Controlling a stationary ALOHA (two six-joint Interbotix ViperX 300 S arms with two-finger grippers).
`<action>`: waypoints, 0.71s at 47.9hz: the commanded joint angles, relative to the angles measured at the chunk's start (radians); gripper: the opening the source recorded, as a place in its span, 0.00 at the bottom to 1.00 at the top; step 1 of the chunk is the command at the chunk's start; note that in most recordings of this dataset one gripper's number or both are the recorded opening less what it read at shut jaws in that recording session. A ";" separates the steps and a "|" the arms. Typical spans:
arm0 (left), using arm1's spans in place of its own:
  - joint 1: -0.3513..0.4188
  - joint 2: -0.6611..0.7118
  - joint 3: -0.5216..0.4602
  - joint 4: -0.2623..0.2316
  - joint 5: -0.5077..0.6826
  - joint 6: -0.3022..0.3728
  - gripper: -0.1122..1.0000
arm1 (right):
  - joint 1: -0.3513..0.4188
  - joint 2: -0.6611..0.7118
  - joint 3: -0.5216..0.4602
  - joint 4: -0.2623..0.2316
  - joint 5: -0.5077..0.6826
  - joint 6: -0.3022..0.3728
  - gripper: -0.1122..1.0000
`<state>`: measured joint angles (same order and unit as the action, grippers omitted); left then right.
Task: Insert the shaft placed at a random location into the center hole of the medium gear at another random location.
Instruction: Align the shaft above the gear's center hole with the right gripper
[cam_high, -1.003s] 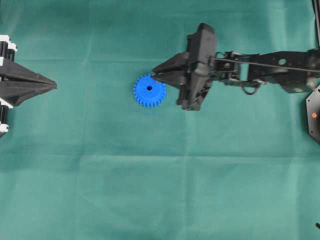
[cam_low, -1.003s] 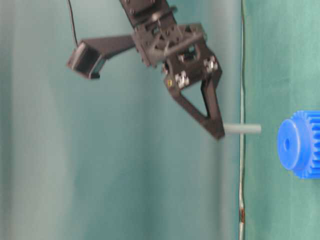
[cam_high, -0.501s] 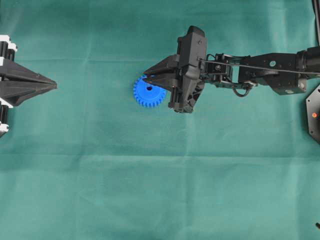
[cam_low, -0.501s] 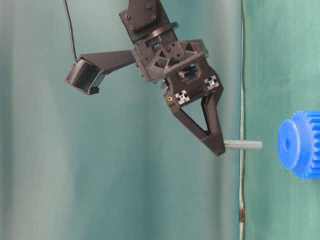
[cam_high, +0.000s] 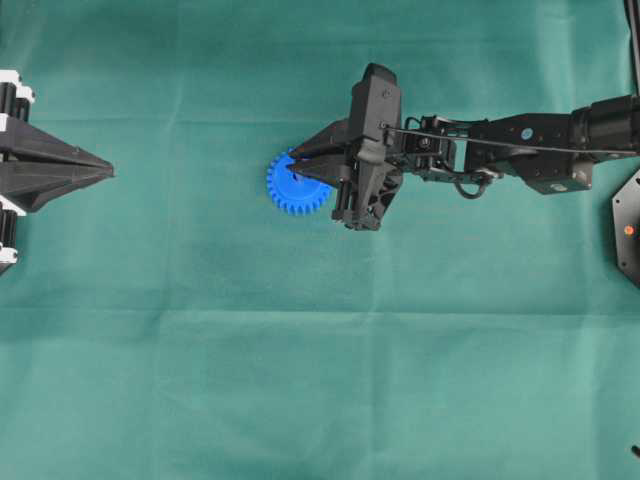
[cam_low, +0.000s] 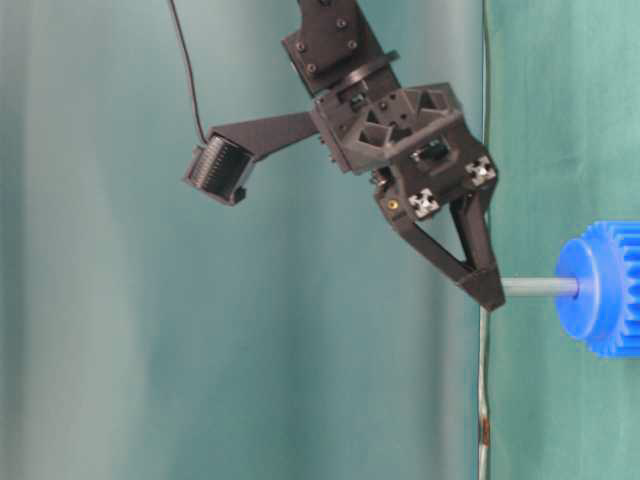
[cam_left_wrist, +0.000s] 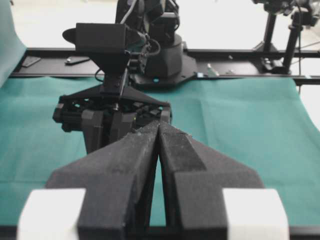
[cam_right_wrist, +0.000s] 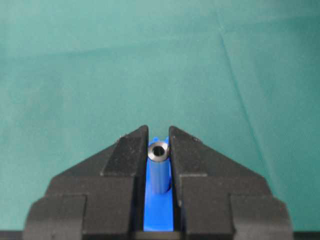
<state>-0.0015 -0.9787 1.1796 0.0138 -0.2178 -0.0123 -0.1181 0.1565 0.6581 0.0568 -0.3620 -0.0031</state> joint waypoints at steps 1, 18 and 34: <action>0.003 0.005 -0.025 0.003 -0.006 0.000 0.10 | 0.003 -0.006 -0.026 0.006 -0.020 -0.003 0.21; 0.003 0.005 -0.026 0.002 -0.006 0.000 0.10 | 0.003 0.017 -0.026 0.009 -0.035 -0.003 0.21; 0.003 0.005 -0.026 0.003 -0.002 -0.002 0.10 | 0.000 -0.009 -0.020 0.012 -0.032 -0.005 0.21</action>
<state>0.0000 -0.9771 1.1796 0.0138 -0.2148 -0.0123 -0.1181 0.1795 0.6473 0.0660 -0.3912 -0.0031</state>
